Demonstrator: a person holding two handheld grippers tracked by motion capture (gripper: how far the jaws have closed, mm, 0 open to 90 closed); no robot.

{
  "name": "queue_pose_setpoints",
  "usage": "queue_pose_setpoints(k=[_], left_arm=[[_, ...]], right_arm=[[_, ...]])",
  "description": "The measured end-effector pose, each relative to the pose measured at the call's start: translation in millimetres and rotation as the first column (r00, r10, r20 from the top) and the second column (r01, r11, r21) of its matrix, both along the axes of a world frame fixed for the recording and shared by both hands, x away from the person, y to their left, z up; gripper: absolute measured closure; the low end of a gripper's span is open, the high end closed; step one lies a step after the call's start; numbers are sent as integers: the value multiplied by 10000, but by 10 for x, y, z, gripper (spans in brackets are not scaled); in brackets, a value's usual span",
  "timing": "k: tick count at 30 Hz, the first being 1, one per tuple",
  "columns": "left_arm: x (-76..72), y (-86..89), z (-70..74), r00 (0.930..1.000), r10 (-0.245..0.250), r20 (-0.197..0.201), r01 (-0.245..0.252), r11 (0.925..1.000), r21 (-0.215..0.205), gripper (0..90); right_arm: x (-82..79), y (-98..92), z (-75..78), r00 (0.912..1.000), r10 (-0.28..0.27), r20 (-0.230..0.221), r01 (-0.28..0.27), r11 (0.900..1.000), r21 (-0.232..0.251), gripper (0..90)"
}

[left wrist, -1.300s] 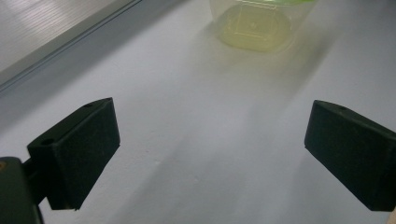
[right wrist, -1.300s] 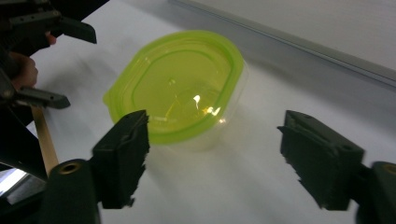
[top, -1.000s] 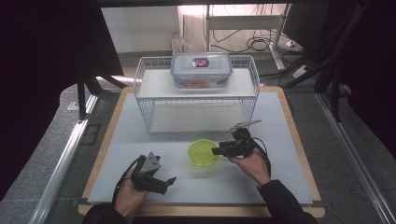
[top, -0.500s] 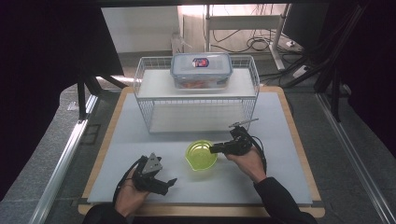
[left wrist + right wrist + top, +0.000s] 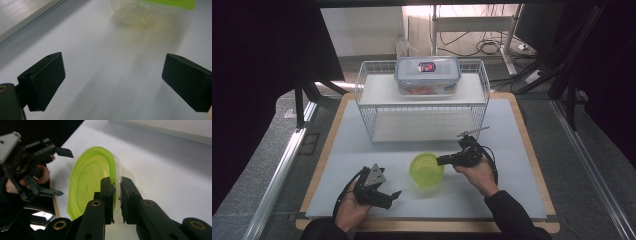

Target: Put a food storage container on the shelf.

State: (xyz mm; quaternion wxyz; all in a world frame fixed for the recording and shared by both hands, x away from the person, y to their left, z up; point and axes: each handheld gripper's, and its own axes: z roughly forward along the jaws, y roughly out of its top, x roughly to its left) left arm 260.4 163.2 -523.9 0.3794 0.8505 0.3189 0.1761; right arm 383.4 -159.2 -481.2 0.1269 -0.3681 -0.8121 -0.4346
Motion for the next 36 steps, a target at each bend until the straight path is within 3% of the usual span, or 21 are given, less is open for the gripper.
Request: queue_pose_setpoints(k=[3,17,36], left_arm=[[-1,15,16,9999,84,105,-83,9999,-128,45],[4,65,44,9987,412,301,-398,9981,-477,30],[6,66,44,9981,453,407,-436,9982,-414,17]], right_arm=[[-8,-28,50,9999,-63,-111,67,9993,368,817],[-38,-99,428,9986,-449,279,432,9972,613,816],[79,-156,1020,9943,-879,605,804,9899,1166,816]])
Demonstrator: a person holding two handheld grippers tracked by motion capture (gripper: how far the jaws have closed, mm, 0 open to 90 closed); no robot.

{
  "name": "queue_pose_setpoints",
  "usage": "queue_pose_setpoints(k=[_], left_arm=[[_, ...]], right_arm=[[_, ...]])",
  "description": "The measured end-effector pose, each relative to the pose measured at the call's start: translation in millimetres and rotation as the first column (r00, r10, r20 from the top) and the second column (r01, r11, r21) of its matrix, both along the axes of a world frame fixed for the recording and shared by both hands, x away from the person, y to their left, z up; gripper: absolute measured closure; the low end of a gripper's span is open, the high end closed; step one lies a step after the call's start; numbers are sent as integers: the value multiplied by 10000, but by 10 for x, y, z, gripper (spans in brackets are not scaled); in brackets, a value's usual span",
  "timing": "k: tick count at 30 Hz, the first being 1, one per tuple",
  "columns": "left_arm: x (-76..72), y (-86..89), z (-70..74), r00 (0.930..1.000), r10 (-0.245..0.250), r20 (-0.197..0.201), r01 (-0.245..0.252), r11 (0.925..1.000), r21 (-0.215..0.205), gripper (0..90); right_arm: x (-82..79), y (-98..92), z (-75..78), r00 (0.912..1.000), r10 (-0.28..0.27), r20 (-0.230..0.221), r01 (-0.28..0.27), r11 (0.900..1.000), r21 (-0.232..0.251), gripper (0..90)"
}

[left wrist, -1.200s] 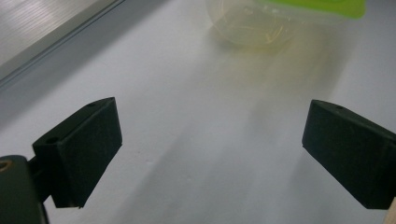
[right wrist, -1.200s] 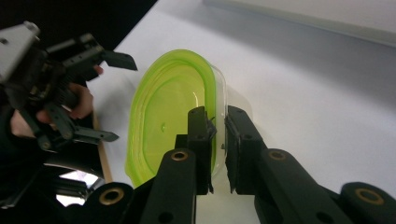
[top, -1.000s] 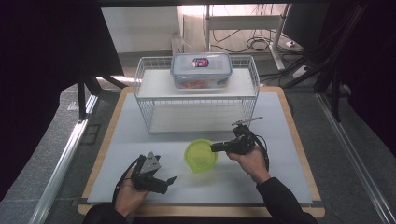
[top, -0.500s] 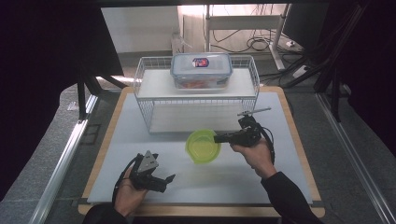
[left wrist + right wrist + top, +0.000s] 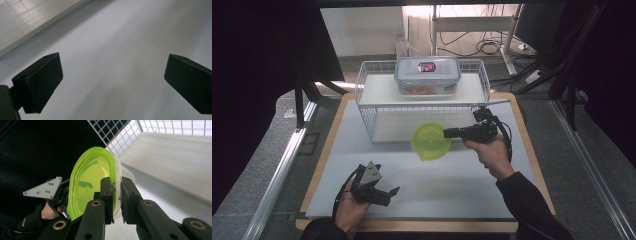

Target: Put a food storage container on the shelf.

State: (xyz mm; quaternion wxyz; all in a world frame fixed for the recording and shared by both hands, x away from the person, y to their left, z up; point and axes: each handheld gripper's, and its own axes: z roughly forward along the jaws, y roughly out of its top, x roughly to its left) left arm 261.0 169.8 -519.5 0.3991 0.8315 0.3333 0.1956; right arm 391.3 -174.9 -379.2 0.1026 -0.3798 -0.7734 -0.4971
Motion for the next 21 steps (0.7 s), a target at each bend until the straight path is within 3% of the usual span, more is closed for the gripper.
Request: queue_pose_setpoints(k=[11,21], left_arm=[[-19,-28,8,9995,-226,209,227,9997,-2,20],[-18,-24,3,9994,-243,260,246,9996,-100,20]], right_arm=[[62,-45,421,9989,-252,395,236,9989,403,816],[227,-70,843,9949,-734,688,668,9934,932,816]])
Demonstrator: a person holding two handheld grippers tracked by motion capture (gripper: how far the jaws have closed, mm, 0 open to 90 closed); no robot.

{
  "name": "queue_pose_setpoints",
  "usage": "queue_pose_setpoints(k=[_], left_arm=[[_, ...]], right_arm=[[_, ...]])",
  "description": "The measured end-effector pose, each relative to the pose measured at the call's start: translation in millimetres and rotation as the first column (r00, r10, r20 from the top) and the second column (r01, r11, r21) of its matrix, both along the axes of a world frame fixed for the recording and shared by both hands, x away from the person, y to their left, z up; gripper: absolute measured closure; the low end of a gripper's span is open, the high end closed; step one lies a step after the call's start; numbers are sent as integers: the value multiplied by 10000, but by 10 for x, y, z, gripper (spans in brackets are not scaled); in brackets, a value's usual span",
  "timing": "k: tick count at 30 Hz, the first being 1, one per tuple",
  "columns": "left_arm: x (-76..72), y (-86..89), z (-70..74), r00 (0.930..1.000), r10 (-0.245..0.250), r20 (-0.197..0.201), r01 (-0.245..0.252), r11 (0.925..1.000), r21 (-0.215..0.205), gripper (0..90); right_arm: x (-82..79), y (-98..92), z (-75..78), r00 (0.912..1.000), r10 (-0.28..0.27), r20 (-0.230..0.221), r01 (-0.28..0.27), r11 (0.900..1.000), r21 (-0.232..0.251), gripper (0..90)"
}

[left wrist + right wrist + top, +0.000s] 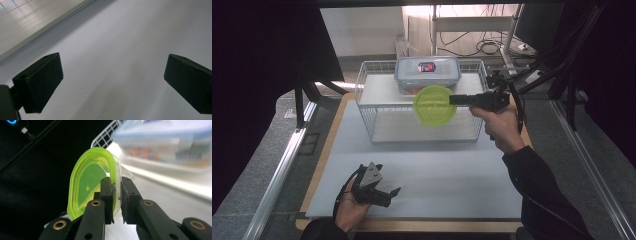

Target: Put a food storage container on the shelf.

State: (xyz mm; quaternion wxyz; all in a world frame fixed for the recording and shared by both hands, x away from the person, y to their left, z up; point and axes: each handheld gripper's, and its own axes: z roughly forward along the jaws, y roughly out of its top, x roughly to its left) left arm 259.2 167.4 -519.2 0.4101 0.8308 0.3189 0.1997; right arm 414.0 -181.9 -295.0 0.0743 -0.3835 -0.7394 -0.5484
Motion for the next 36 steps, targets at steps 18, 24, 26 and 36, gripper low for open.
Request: queue_pose_setpoints(k=[18,24,26,36], left_arm=[[-9,-5,-1,9998,-214,-54,214,9998,-14,24],[-6,-11,-10,9994,-318,-110,318,9995,30,25],[-8,-12,-10,9993,-353,-120,354,9994,20,25],[0,-36,-40,9977,-573,-362,581,9981,224,25]], right_arm=[[591,234,534,9784,-2056,220,2040,9772,594,816],[782,378,509,9620,-2731,-73,2731,9607,490,815],[839,412,492,9548,-2968,-184,2973,9538,440,815],[999,431,418,9338,-3515,-666,3559,9319,705,779]])
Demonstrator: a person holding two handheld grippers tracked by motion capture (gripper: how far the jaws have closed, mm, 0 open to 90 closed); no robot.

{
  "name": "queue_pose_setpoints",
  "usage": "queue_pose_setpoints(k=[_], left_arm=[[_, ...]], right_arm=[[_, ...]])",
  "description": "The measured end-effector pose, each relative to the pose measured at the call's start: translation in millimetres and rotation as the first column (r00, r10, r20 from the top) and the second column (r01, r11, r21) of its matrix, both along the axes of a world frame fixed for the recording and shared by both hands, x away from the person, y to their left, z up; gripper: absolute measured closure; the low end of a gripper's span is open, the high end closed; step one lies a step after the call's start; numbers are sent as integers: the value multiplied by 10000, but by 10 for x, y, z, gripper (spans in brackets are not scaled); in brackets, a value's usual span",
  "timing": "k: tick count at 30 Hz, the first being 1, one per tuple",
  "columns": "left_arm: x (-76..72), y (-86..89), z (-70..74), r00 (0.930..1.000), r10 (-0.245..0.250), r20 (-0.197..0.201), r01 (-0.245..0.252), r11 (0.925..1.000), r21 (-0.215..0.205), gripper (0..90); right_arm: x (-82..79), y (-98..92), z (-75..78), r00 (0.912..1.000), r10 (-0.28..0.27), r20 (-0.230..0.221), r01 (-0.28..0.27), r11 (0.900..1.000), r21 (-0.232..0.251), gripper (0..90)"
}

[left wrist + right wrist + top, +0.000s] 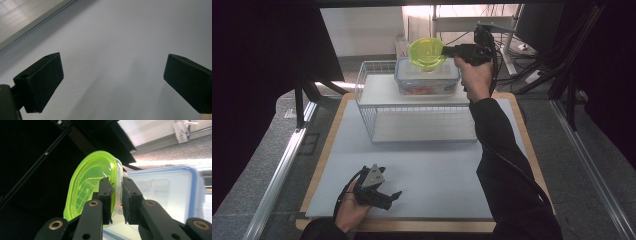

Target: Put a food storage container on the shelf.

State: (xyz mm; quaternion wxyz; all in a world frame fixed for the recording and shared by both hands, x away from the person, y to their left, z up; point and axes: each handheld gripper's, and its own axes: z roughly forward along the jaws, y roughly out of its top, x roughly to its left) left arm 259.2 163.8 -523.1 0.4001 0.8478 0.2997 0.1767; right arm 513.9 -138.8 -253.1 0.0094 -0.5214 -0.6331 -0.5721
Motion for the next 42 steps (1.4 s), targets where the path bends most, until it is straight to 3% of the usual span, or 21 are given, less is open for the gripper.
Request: queue_pose_setpoints(k=[6,9,24,29,36,42], left_arm=[[0,-6,-4,10000,-31,-23,31,10000,-12,25],[-2,-14,-7,10000,-71,-39,71,10000,49,26],[-4,-29,-12,9998,-181,-45,182,9997,158,26],[-6,-31,-12,9999,-162,-38,163,9998,103,26],[-8,-26,-2,9999,-97,63,96,9999,47,25],[-4,-6,14,10000,16,24,-15,9999,-153,25]], right_arm=[[41,-21,-46,9995,-289,-92,291,9993,224,734],[40,-20,-46,9991,-431,34,430,9990,112,689],[71,20,-85,9992,-385,72,383,9990,213,614],[75,11,-82,9990,-345,279,343,9994,58,472],[23,-115,-86,9954,484,833,-474,9988,-134,299],[-150,-227,-132,9830,1014,1533,-855,9906,-1070,188]])
